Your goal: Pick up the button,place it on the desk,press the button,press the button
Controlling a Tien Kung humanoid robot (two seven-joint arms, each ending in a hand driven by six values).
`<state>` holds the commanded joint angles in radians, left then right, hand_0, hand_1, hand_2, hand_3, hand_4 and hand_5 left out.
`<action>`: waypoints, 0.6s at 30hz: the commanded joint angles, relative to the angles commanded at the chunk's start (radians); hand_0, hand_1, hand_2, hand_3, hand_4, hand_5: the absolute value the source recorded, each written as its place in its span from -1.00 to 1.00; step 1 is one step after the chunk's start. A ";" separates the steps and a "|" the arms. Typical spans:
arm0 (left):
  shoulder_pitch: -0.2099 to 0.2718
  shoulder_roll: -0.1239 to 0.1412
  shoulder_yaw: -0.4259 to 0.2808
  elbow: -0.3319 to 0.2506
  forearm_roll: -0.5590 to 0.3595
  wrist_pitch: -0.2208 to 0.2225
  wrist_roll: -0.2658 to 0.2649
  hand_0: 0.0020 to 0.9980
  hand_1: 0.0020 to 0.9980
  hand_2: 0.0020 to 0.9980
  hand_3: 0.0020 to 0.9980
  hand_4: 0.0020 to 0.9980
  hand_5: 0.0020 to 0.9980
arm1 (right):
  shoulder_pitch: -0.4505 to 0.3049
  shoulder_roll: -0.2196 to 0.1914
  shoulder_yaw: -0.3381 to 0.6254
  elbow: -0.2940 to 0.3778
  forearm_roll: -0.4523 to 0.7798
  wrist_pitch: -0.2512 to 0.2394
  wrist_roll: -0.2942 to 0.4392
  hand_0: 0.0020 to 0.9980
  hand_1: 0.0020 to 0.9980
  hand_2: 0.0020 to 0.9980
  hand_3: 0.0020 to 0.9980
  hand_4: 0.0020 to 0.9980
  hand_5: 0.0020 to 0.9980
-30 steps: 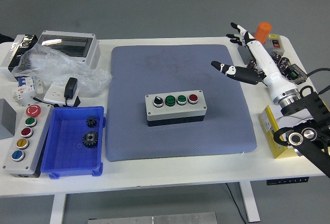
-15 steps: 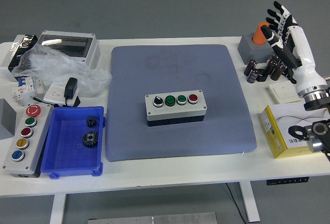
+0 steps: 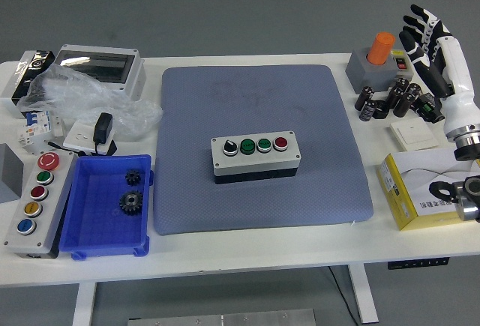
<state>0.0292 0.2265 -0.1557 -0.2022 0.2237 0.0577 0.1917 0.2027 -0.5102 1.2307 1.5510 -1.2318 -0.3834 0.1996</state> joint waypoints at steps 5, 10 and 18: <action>0.003 0.000 0.002 0.000 -0.003 0.001 0.002 0.34 0.37 0.25 0.28 0.19 -0.18 | -0.009 0.000 0.017 0.007 -0.013 -0.004 -0.004 0.76 0.68 0.71 0.77 1.00 0.79; 0.006 -0.001 0.002 0.000 -0.004 0.000 0.003 0.34 0.37 0.25 0.28 0.19 -0.19 | -0.018 -0.007 0.022 0.022 -0.028 -0.002 -0.008 0.76 0.68 0.71 0.76 1.00 0.78; 0.009 0.003 0.004 -0.002 -0.005 -0.002 0.006 0.34 0.38 0.25 0.28 0.19 -0.20 | -0.041 -0.007 0.042 0.024 -0.017 0.004 0.001 0.75 0.67 0.71 0.76 1.00 0.77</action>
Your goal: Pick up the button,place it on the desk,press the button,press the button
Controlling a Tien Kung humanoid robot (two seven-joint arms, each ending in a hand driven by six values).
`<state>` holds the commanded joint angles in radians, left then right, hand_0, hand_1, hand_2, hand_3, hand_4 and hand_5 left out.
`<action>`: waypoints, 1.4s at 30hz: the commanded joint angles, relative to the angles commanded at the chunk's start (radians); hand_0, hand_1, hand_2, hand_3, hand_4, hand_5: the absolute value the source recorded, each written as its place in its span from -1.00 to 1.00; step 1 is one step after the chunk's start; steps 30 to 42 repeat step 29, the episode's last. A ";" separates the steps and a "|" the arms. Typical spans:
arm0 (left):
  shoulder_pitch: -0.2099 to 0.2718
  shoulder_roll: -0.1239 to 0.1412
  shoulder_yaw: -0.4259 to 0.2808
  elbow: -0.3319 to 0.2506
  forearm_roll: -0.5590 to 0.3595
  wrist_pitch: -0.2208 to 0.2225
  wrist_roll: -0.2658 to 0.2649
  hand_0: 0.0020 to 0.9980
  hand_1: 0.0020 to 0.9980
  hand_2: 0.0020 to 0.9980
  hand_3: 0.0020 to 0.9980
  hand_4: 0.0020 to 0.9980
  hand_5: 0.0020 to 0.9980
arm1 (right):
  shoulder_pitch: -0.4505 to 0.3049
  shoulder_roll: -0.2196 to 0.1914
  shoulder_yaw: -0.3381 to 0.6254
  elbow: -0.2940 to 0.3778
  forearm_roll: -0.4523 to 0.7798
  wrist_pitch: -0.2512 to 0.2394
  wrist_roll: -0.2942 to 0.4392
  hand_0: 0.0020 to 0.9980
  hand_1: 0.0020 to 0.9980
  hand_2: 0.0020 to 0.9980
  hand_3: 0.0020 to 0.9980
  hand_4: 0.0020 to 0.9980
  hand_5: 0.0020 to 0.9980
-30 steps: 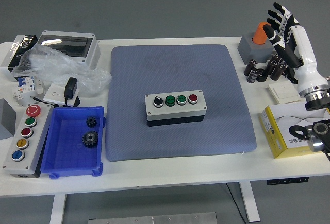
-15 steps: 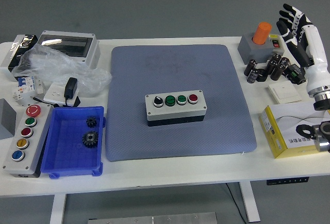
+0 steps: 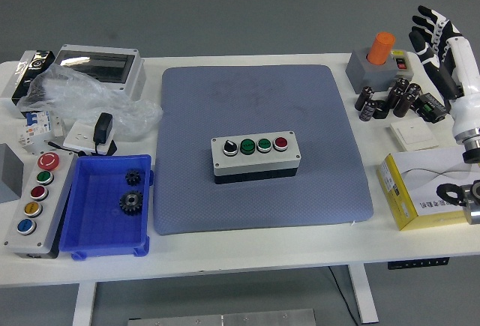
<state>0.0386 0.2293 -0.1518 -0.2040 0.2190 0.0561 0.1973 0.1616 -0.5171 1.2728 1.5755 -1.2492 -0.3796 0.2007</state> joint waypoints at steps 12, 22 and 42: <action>0.011 -0.005 0.013 0.001 -0.005 -0.006 0.010 0.34 0.38 0.25 0.28 0.20 -0.21 | 0.054 -0.002 -0.063 0.001 -0.002 0.002 -0.009 0.74 0.66 0.70 0.75 1.00 0.75; 0.000 -0.003 -0.006 0.001 0.013 -0.005 0.009 0.34 0.38 0.25 0.29 0.21 -0.24 | 0.098 -0.004 -0.104 -0.003 -0.023 0.002 -0.030 0.73 0.65 0.70 0.74 1.00 0.72; -0.002 -0.002 -0.009 0.004 0.016 -0.004 0.009 0.34 0.38 0.25 0.29 0.22 -0.25 | 0.098 -0.012 -0.108 0.000 -0.035 0.002 -0.042 0.73 0.66 0.71 0.76 1.00 0.64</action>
